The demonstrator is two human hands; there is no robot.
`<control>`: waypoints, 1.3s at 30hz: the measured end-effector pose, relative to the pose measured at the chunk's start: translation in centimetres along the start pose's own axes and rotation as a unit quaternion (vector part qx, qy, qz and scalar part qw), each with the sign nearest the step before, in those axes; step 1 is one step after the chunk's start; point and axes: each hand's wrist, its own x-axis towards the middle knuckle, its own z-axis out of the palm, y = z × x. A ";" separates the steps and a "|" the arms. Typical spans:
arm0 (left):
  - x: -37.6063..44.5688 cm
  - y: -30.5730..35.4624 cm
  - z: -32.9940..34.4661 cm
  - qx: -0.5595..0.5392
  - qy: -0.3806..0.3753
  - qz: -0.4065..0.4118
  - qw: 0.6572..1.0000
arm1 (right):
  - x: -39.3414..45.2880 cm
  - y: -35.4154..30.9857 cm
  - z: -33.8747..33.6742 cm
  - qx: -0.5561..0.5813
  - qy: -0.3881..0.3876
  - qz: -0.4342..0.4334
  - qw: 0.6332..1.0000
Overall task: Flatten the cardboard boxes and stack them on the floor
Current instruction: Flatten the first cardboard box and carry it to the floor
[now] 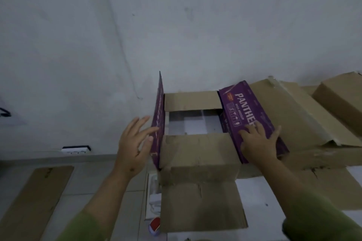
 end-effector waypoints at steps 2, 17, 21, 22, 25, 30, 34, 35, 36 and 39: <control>-0.5 -1.5 -1.4 0.021 0.041 -0.032 0.998 | 1.1 -1.2 0.1 0.001 -0.013 -0.070 0.997; -2.9 -2.3 2.0 -0.063 -0.194 -0.349 0.915 | 2.0 -2.7 -4.9 0.237 -0.006 -0.144 0.961; -2.9 -3.0 1.8 -0.125 -0.300 -0.338 0.883 | -0.7 0.4 -10.7 0.448 -0.252 -0.182 0.838; -2.9 -3.1 1.7 -0.109 -0.332 -0.341 0.873 | -0.7 1.0 -11.3 0.435 -0.323 -0.179 0.821; -2.9 -3.4 2.0 -0.015 -0.404 -0.317 0.858 | 0.7 1.2 -11.0 0.367 -0.379 -0.162 0.834; -1.4 -3.4 3.1 0.061 -0.432 -0.274 0.857 | 4.8 -2.8 -4.9 0.275 -0.209 -0.181 0.921; 0.8 -3.2 4.3 0.094 -0.378 -0.270 0.880 | 7.0 -6.0 1.0 0.174 -0.215 -0.203 0.939; 1.3 -3.3 4.6 0.104 -0.368 -0.269 0.884 | 7.4 -6.5 1.9 0.142 -0.213 -0.210 0.944; 1.9 -3.4 4.9 0.112 -0.359 -0.268 0.887 | 8.0 -6.9 2.6 0.117 -0.200 -0.214 0.949; 3.5 -4.3 5.5 0.133 -0.344 -0.263 0.891 | 10.5 -7.2 3.6 0.100 -0.125 -0.218 0.963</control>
